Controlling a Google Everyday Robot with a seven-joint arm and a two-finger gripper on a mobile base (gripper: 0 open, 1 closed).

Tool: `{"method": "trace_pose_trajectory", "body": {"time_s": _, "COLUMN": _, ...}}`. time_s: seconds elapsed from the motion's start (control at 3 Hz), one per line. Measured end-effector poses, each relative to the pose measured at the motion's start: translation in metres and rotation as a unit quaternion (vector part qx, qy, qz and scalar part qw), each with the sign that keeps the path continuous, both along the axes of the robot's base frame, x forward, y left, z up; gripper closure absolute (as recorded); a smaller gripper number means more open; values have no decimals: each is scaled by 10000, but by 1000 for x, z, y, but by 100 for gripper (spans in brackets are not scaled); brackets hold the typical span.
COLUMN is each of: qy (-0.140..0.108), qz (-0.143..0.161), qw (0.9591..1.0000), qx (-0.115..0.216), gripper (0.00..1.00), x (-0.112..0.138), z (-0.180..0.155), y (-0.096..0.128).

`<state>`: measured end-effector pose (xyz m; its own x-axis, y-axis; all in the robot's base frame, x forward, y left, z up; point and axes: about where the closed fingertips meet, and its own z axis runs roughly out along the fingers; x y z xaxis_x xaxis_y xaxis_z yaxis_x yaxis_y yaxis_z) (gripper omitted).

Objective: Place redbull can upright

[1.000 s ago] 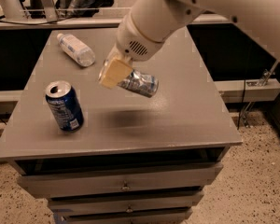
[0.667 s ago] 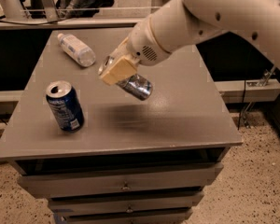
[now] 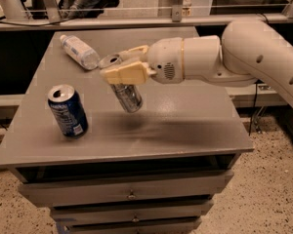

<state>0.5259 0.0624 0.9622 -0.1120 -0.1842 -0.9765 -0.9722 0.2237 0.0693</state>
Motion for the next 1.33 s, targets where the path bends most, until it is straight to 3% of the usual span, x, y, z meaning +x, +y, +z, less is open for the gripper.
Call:
{"method": "trace_pose_trajectory", "body": {"time_s": 0.33, "qy": 286, "qz": -60, "qw": 9960, "qx": 840, "gripper": 100, "x": -7, "z": 10, "y": -12}}
{"method": "trace_pose_trajectory", "body": {"time_s": 0.67, "qy": 402, "qz": -104, "qw": 9923, "qx": 1167, "gripper": 100, "x": -16, "z": 8, "y": -23}}
{"method": "trace_pose_trajectory", "body": {"time_s": 1.33, "qy": 377, "qz": -287, "qw": 9893, "qx": 1379, "gripper": 100, "x": -30, "z": -14, "y": -36}}
